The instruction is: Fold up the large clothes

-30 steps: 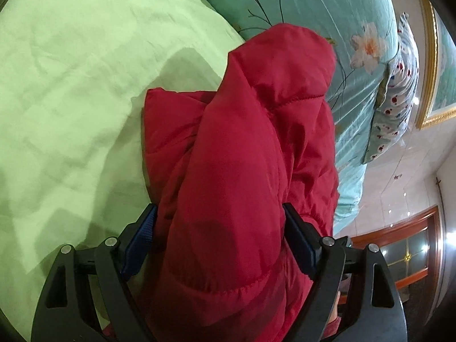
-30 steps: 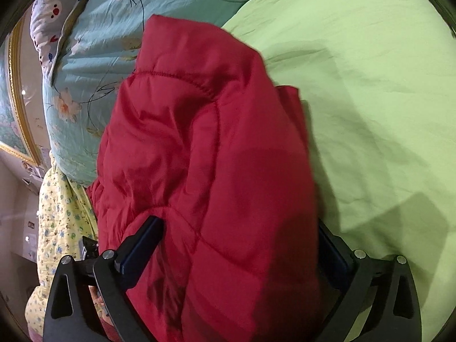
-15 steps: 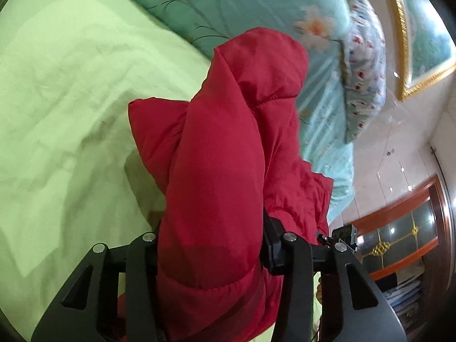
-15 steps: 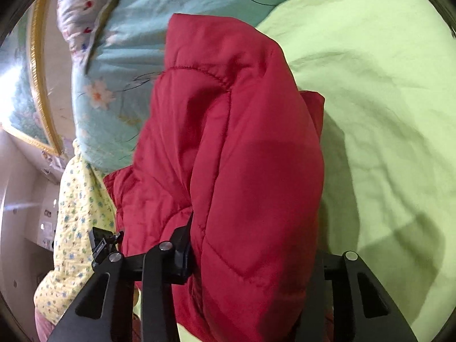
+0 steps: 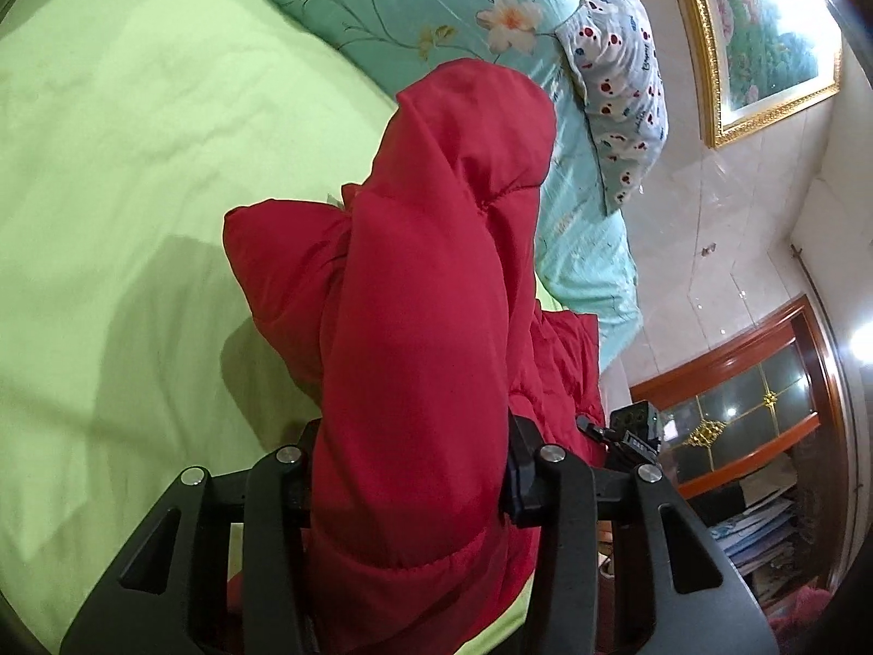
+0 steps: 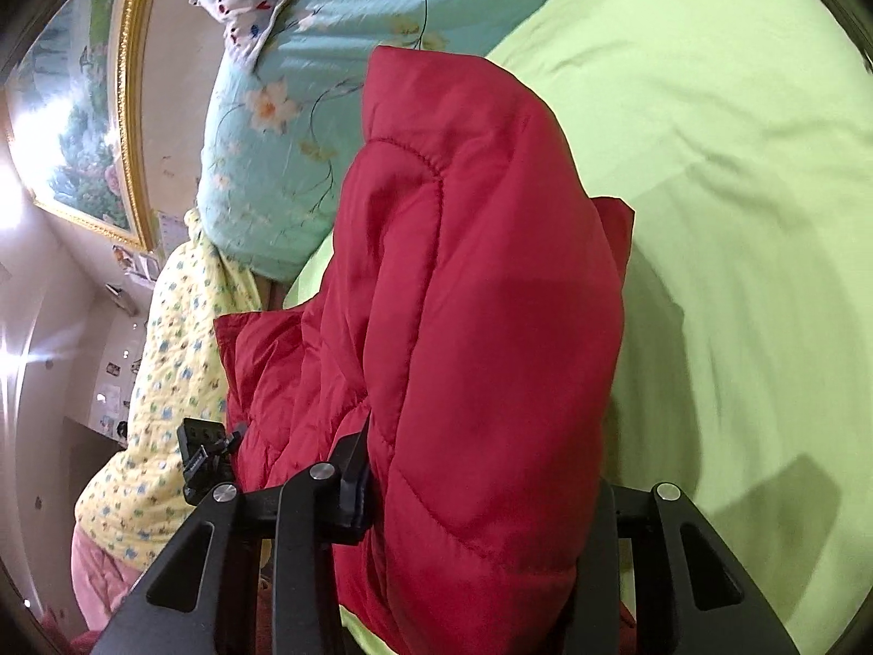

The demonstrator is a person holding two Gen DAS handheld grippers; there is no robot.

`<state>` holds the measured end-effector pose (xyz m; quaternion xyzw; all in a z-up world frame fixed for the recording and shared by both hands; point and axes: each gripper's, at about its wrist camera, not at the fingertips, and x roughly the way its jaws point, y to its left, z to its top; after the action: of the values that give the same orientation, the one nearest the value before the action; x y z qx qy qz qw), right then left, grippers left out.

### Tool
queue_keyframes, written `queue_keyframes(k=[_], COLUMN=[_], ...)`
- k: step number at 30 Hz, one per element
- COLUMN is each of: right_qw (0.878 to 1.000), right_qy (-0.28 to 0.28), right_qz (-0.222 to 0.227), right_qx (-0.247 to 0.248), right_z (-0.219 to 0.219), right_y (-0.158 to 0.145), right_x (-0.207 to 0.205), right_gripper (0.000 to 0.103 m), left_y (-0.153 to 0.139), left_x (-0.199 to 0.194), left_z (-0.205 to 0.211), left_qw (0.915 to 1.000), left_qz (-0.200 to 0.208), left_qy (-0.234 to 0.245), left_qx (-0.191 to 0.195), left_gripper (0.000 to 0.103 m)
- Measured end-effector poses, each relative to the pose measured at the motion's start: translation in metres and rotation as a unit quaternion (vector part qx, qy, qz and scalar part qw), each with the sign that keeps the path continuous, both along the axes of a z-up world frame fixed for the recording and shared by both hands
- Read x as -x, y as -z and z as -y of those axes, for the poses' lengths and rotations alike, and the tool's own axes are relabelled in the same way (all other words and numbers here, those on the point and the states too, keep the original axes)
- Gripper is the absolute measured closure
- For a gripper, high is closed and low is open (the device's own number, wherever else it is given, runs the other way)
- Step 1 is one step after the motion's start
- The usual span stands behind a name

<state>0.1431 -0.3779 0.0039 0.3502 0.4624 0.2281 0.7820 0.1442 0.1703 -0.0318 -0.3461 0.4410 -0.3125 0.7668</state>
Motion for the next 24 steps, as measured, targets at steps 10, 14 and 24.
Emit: queue_keyframes(k=[10, 14, 24], right_qw=[0.998, 0.995, 0.985], right_qy=[0.014, 0.031, 0.095], right_qz=[0.004, 0.007, 0.023], right_qx=[0.069, 0.094, 0.145], right_z=[-0.010, -0.013, -0.012], right_y=[0.009, 0.014, 0.017], right_x=[0.019, 0.016, 0.028], right_gripper=[0.053, 0.042, 0.022], left_y=[0.017, 0.019, 0.006], left_x=[0.005, 0.000, 0.019], left_z=[0.013, 0.020, 0.033], left_qw=[0.9910, 0.9853, 0.9478], left_qz=[-0.010, -0.003, 0.025], left_qy=[-0.048, -0.079, -0.175], left_qx=[-0.124, -0.151, -0.265], left_gripper=[0.061, 0.057, 0.037])
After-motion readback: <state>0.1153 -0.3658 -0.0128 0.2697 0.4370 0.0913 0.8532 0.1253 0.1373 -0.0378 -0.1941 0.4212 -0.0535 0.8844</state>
